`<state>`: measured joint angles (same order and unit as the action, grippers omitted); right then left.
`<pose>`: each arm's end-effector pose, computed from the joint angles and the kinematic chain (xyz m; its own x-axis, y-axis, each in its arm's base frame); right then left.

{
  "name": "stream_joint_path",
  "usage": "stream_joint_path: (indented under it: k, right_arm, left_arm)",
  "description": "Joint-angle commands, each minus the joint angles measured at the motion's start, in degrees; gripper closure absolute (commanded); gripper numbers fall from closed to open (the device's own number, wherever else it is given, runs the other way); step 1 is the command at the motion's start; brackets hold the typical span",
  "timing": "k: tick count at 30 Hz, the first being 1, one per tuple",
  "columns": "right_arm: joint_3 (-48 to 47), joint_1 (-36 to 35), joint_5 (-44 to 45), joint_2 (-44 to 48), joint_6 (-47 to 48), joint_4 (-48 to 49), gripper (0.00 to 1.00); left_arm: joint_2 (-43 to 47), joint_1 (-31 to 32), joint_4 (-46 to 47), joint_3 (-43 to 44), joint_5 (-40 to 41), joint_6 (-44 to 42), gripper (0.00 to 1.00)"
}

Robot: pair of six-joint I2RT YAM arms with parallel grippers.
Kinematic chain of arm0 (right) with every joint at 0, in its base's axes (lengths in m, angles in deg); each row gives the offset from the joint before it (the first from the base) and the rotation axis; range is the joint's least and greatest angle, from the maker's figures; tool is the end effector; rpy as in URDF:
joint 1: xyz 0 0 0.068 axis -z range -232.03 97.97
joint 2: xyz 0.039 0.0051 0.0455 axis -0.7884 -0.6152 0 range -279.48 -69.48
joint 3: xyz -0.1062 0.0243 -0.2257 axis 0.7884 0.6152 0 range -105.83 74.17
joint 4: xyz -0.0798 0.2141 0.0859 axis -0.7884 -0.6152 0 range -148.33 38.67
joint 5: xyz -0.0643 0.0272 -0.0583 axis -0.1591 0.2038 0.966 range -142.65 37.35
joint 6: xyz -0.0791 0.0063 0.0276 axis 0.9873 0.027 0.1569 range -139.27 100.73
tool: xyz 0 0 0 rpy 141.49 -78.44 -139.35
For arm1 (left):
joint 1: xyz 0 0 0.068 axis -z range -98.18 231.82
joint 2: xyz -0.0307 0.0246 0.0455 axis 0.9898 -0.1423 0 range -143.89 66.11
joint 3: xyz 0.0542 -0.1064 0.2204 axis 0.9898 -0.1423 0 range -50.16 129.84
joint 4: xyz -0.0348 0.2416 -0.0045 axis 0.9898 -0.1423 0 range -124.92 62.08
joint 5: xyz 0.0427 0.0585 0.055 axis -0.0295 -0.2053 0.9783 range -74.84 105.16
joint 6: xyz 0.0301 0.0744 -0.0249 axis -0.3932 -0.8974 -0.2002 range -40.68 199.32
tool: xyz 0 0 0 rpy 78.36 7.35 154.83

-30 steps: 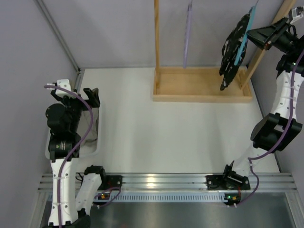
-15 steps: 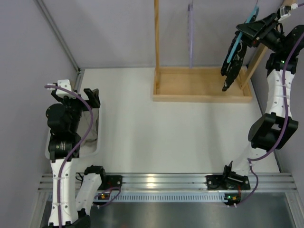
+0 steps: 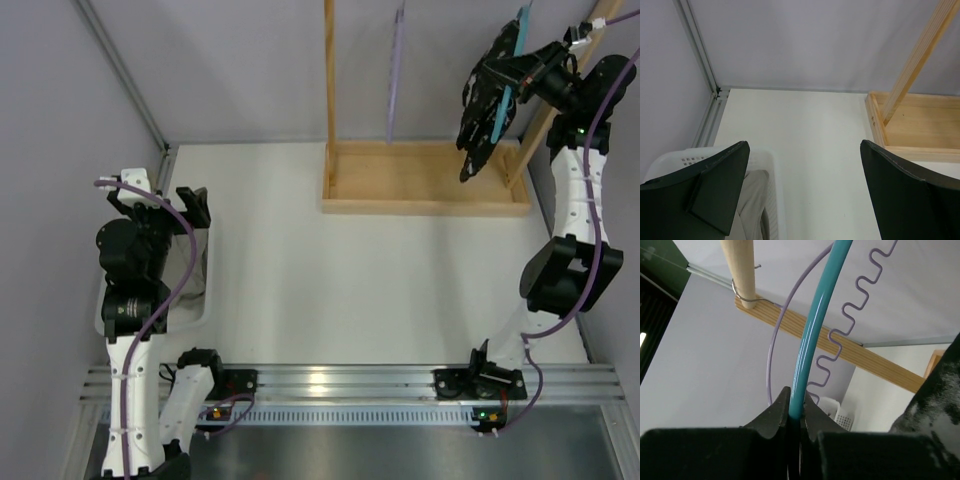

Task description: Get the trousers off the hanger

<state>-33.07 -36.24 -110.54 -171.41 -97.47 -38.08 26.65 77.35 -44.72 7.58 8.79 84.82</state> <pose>0.3989 -0.0481 0.4660 -0.5521 0.6968 -0.4578 -0.4282 0.2341 0.8728 0.1773 0.0057 0.3985 0.0225 -0.0937 -0.9953 0.0355 0.9950 -0.0929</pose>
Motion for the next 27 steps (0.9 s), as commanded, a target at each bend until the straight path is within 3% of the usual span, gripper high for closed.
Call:
stream_joint_path:
  k: [1, 7, 19, 27]
  right_arm:
    - [-2.09, -0.5, 0.23, 2.44, -0.81, 11.7, 1.0]
    - [-5.52, -0.5, 0.32, 3.05, -7.67, 23.81, 1.0]
    - [-13.34, -0.59, 2.96, 5.42, -11.45, 28.67, 1.0]
    - [-0.71, -0.67, 1.29, 11.92, -13.56, 30.94, 1.0]
  left_arm:
    - [0.88, -0.28, 1.06, 0.27, -0.04, -0.93, 0.02]
    - [0.26, -0.28, 1.06, 0.8, -0.83, -0.84, 0.02]
    - [-0.97, -0.28, 1.15, 2.29, -1.63, -1.37, 0.02]
    - [-1.23, -0.28, 4.22, 1.6, -5.13, -4.09, 0.01]
